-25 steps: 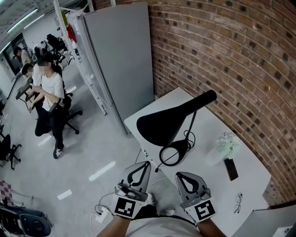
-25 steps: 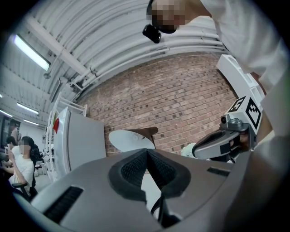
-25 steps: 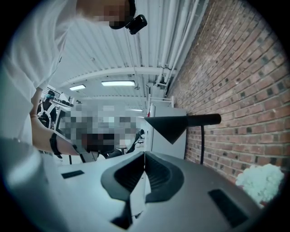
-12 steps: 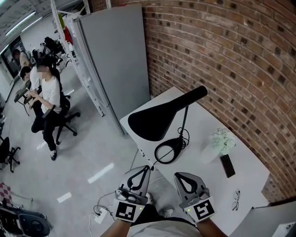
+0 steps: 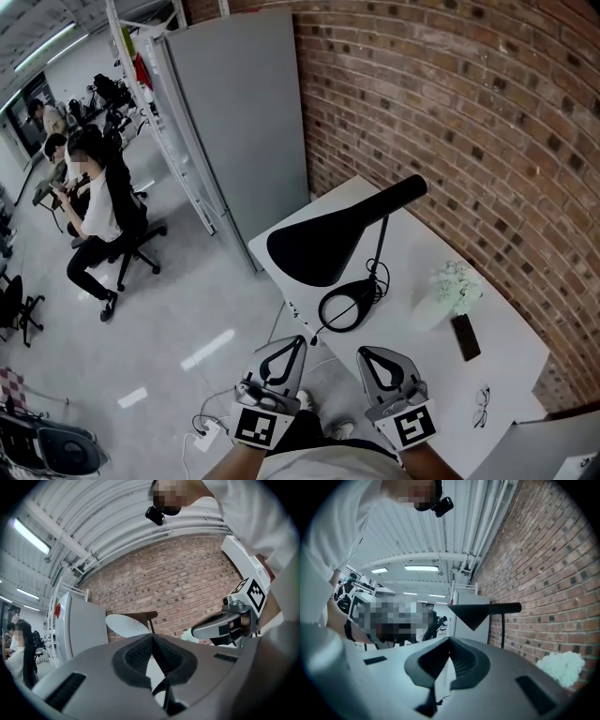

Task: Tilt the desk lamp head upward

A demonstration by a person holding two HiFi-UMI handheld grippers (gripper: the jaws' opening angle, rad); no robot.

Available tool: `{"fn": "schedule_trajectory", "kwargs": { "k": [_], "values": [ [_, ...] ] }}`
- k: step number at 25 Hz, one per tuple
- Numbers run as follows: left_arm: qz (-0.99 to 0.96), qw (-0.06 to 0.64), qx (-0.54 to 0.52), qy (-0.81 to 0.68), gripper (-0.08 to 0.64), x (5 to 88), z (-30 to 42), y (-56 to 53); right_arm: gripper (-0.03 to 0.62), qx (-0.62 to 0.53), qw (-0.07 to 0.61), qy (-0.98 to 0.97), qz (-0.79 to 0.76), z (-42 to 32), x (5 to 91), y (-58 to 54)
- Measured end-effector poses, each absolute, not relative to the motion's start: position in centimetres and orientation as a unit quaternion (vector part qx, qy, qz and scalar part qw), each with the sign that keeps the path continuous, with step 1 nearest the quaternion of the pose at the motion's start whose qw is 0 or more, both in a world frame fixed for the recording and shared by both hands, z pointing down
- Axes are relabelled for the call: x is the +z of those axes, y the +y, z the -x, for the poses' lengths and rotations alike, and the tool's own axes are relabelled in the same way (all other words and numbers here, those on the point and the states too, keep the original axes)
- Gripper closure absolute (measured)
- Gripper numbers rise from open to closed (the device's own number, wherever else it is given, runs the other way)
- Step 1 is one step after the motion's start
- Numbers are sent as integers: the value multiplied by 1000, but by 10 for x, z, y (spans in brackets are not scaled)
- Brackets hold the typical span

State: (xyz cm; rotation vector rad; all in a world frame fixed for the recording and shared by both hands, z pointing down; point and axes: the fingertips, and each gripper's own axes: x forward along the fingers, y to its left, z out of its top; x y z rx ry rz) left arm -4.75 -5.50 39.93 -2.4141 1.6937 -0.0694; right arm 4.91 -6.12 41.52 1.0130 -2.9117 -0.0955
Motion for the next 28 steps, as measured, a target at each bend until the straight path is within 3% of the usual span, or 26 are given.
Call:
{"fn": "schedule_trajectory", "kwargs": {
  "k": [28],
  "values": [
    [827,122,-51,546,554,410,22,-23,575,-35,27,-944,-328,-64,424,-25]
  ]
}}
